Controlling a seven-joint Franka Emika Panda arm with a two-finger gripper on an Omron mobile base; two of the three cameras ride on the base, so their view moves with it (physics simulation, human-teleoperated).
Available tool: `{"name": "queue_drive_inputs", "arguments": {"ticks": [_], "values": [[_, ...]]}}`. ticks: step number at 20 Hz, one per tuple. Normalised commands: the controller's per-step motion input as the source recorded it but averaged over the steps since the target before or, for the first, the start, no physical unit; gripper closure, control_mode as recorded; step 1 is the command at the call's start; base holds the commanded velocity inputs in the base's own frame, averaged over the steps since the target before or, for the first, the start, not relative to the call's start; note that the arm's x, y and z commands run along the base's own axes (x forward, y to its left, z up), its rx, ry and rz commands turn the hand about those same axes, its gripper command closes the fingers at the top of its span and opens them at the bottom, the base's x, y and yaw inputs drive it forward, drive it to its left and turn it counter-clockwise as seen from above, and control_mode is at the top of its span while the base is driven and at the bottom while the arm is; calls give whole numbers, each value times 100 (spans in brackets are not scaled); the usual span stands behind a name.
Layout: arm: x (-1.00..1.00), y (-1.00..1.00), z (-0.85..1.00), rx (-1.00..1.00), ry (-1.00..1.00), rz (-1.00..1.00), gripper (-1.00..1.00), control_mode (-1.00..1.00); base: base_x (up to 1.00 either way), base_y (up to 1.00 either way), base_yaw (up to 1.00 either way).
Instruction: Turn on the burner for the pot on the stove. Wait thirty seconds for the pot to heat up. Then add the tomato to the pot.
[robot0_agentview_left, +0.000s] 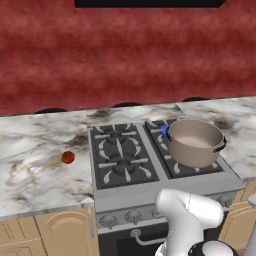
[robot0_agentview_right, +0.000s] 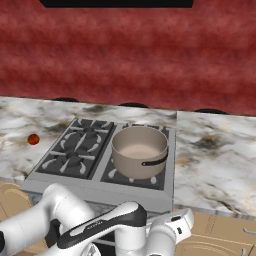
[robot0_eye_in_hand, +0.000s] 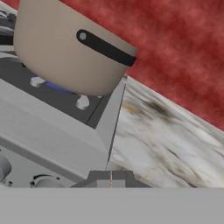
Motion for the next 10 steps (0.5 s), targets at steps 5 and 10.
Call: {"name": "queue_drive_inputs", "arguments": {"ticks": [5, 10], "values": [[0, 0, 0, 0, 0, 0, 100, -100, 0, 0, 0], [0, 0, 0, 0, 0, 0, 100, -100, 0, 0, 0]]}}
